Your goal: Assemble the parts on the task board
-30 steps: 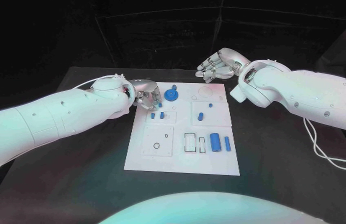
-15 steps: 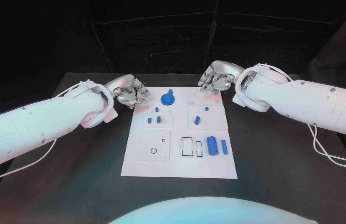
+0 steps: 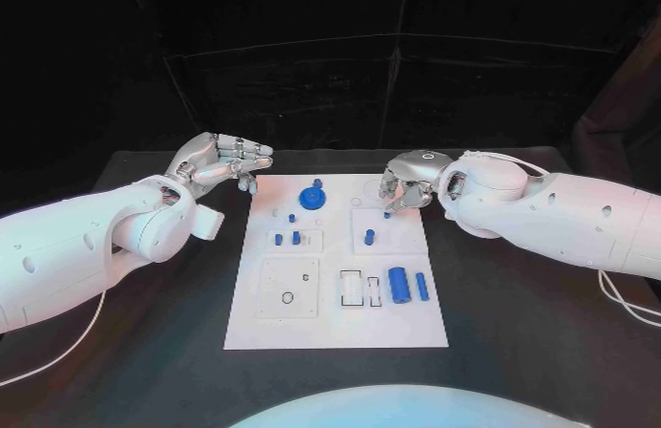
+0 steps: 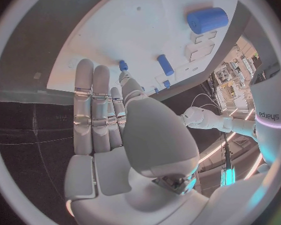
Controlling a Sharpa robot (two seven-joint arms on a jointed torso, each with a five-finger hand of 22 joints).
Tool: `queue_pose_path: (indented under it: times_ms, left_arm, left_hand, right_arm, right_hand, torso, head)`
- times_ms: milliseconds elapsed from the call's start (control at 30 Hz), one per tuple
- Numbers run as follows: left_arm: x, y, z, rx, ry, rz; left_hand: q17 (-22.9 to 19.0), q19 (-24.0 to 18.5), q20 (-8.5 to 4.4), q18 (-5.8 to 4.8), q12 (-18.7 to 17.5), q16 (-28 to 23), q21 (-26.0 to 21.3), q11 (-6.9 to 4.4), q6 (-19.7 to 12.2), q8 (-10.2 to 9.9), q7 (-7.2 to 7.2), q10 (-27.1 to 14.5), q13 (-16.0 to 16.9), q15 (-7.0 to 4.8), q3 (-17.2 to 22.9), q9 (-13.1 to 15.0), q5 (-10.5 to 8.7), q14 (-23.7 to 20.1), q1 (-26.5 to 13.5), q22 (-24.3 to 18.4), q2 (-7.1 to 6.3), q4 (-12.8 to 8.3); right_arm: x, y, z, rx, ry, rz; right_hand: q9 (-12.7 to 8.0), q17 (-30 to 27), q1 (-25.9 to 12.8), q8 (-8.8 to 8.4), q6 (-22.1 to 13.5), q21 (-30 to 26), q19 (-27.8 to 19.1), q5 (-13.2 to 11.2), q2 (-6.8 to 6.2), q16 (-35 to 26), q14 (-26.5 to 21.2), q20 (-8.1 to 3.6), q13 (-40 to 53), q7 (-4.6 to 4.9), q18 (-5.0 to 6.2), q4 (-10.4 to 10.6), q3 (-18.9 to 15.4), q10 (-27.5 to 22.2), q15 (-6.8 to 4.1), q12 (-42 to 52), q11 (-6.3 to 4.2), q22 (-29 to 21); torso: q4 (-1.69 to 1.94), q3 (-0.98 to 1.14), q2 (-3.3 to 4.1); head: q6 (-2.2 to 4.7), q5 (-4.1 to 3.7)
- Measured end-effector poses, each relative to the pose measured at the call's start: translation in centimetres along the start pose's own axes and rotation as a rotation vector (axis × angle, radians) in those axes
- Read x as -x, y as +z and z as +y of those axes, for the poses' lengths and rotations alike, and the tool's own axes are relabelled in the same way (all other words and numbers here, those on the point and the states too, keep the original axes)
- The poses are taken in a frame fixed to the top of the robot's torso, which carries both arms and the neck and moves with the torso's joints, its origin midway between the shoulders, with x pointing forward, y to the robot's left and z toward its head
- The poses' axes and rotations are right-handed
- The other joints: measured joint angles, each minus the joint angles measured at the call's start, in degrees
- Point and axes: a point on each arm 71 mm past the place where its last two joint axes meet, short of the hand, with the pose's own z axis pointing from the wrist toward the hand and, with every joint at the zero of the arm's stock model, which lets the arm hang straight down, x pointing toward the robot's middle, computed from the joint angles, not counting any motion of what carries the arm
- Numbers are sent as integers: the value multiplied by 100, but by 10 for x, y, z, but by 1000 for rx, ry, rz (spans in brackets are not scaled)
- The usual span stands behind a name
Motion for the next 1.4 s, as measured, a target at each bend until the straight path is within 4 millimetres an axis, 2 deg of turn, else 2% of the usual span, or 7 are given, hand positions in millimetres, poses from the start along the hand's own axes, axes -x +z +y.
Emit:
queue_pose_path:
  times_ms: [200, 400, 667, 800, 1100, 1233, 1400]
  left_arm:
    - [4, -2, -1, -16, -64, -25]
    - [8, -4, -1, -24, -87, -43]
    - [11, -4, -1, -26, -99, -55]
    - [12, -4, -1, -26, -100, -58]
    - [12, -3, 0, -25, -104, -57]
    - [12, -4, 0, -25, -106, -56]
    - [12, -4, 0, -24, -107, -55]
  left_hand:
    - [-18, -20, -20, 1, 27, 0, -39, 20, 8, 0, 8, 20, 0, -20, 0, 0, 0, -20, 0, -16, 0, 0]
    - [-19, -40, -1, 0, 27, 0, -40, 9, 8, 22, 8, 31, -1, -20, -11, 0, 0, -20, -22, -18, -23, 10]
    - [-24, -39, -1, 0, 27, 0, -40, 0, 8, 23, 8, 40, -1, -19, -17, -1, 0, -20, -21, -23, -23, 16]
    - [-25, -39, -1, 0, 27, 0, -40, 0, 8, 23, 8, 40, -1, -19, -17, -1, 0, -19, -21, -22, -23, 16]
    - [-32, -39, -1, -2, 26, 0, -40, 0, 7, 23, 8, 40, -2, -20, -17, -1, 0, -61, -21, -29, -23, 16]
    - [-36, -39, 0, -2, 26, 0, -40, 0, 7, 23, 8, 40, -2, -20, -17, -1, 0, -61, -21, -32, -23, 16]
    - [-35, -39, -1, -2, 26, 0, -40, 0, 7, 23, 8, 40, -2, -20, -17, -2, 0, -61, -21, -32, -23, 16]
  right_arm:
    - [-2, -5, 0, -3, -33, 8]
    - [-3, -7, 4, 8, -45, 10]
    - [-4, -9, 5, 11, -47, 21]
    - [-7, -9, 6, 12, -45, 31]
    - [-16, -7, 10, 18, -36, 54]
    - [-16, -6, 10, 18, -35, 56]
    - [-16, -4, 10, 18, -34, 55]
  right_hand:
    - [0, 194, -74, 0, 0, 271, -108, 0, -74, 244, 0, 12, 0, -1, 0, 41, 106, -43, 0, -42, -3, 191]
    - [1, 359, -97, 0, 0, 537, -203, 0, -97, 467, 0, 39, 1, -1, 0, 65, 256, -42, 0, -73, -2, 378]
    - [1, 533, -58, 0, 39, 921, -337, 66, -143, 727, 0, 28, 1, 37, 0, 70, 678, -18, 1, -108, -21, 682]
    - [1, 634, -149, 0, 76, 1238, -444, 66, -316, 886, 0, 54, 1, 32, 0, 118, 1010, 35, 1, -155, -13, 980]
    - [1, 721, -195, 0, 78, 1589, -579, 66, -481, 1040, -63, 66, 1, 34, 0, 105, 1646, 63, 23, -196, -1, 1296]
    - [1, 749, -290, 0, 78, 1729, -612, 43, -622, 1102, -91, 99, 2, 34, 1, 85, 1980, 70, 36, -224, 7, 1427]
    - [1, 813, -342, 0, 94, 1835, -632, 21, -680, 1184, -104, 79, 6, 50, 0, 65, 2248, 84, 23, -224, 20, 1547]
  torso:
    - [8, 2, 0]
    - [-1, 15, 4]
    - [-7, 15, 7]
    - [-7, 15, 8]
    - [-5, 13, 10]
    - [-2, 12, 14]
    - [-1, 12, 14]
  head:
    - [11, 10]
    - [-5, 31]
    - [-22, 32]
    - [-31, 33]
    - [-58, 43]
    - [-69, 50]
    - [-88, 60]
